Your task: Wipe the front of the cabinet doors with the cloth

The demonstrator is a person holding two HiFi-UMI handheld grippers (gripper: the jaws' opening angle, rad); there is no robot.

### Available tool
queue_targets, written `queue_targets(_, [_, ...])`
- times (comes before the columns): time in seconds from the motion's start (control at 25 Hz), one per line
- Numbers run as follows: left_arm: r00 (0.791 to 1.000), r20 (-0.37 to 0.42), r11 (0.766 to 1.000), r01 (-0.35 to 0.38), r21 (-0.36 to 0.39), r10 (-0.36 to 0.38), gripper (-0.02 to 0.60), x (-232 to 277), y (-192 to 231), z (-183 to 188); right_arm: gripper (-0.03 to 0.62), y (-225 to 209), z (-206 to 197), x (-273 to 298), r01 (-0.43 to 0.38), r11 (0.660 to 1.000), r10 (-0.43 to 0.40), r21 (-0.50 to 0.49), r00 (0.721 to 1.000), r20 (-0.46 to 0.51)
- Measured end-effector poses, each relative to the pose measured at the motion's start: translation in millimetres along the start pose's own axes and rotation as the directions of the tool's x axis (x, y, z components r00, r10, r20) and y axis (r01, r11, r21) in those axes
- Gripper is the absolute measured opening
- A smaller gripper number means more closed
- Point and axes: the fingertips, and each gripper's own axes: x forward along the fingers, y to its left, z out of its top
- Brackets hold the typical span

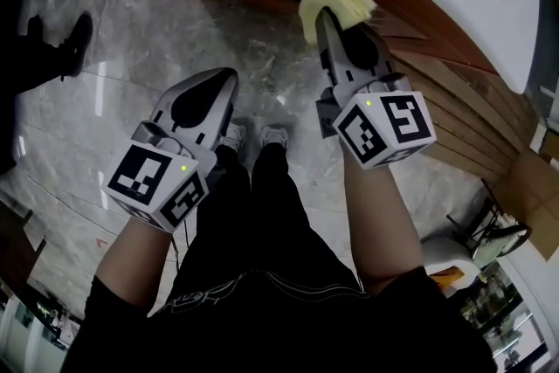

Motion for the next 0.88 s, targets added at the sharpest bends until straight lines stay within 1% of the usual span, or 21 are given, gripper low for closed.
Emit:
queue_targets(0.24, [1.0, 0.0, 0.999, -0.015, -0.034, 0.015, 0.006, 2.6, 0.1, -6.6, 0.041, -4.0, 2.0, 8.5, 0.005, 0.999, -0.005, -0.032, 1.0, -0.006])
queue_targets(0.44, [1.0, 0.001, 0.999, -0.028, -0.039, 0.028, 0.006, 1.2, 0.2, -10.3, 0.041, -5.9, 0.2, 10.3, 0.015, 1.0, -0.015, -0.028, 1.0, -0.005])
queue_targets(0.64, [0.999, 0.002, 0.997, -0.05, -0.061, 0.05, 0.006, 1.6, 3.6, -13.5, 0.041, -11.0, -0.6, 7.5, 0.027, 0.999, -0.027, -0.03, 1.0, 0.008])
queue_targets(0.88, [0.999, -0.012, 0.997, -0.042, -0.058, 0.042, 0.006, 7.5, -0.5, -17.4, 0.041, -23.1, -3.5, -1.5, 0.054, 0.998, -0.054, -0.01, 0.998, 0.021])
